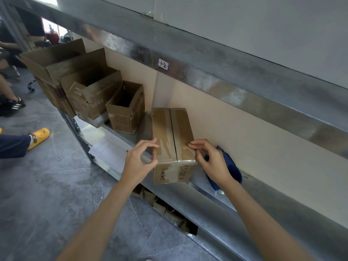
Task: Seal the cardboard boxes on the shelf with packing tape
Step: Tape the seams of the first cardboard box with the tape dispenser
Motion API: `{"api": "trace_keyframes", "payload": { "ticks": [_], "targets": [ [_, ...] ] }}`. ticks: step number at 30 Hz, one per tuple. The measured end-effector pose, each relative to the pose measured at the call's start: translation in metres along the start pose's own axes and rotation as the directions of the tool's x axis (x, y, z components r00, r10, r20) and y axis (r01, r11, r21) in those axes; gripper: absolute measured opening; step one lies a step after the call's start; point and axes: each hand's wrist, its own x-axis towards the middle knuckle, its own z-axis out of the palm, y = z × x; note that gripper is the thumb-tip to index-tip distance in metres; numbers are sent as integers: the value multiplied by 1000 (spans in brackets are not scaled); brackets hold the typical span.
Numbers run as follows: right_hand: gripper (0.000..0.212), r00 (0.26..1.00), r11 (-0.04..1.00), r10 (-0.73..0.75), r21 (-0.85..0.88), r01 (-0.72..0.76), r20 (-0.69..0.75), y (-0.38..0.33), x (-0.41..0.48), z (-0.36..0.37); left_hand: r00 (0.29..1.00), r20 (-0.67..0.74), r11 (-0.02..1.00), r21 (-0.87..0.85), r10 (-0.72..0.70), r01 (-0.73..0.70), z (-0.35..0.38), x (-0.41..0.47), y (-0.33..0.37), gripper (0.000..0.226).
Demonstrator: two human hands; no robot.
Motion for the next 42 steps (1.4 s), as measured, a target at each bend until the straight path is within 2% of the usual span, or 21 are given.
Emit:
{"api": "trace_keyframes", "payload": {
  "ticks": [9,16,20,23,24,27,29,33,37,42],
  "targets": [
    [31,996,998,38,-47,-42,-83,-2,9,11,1000,-4,1000,20,-20,20,2,0,-1,26],
    [34,993,995,95,13,-96,65,-3,8,-5,1000,16,998,55,-18,17,-4,6,-2,28],
    [49,996,996,80,-27,-79,35,1,9,0,1000,-8,996,89,21,-20,0,5,1,30],
    [47,996,996,81,-40,-80,44,-3,10,1,1000,-6,995,92,28,-27,-1,6,-1,26],
    [49,994,995,91,-56,-88,62,-5,9,0,1000,7,996,90,27,-27,-1,6,-2,28],
    [62,987,988,113,-114,-100,114,-5,5,1,998,50,993,113,27,-33,-2,4,-4,54],
    [62,987,986,113,-132,-98,115,-2,4,4,999,47,991,127,27,-32,0,4,-3,62],
    [54,992,983,56,-183,-34,117,0,2,4,998,49,989,141,47,-53,-1,5,-4,64],
    [64,991,953,-55,-289,89,123,-2,2,9,996,71,983,172,54,-66,-1,2,-3,72],
    [60,997,951,-73,-299,73,11,5,-1,20,998,31,985,158,61,-65,6,-2,-4,66]
  ]
}}
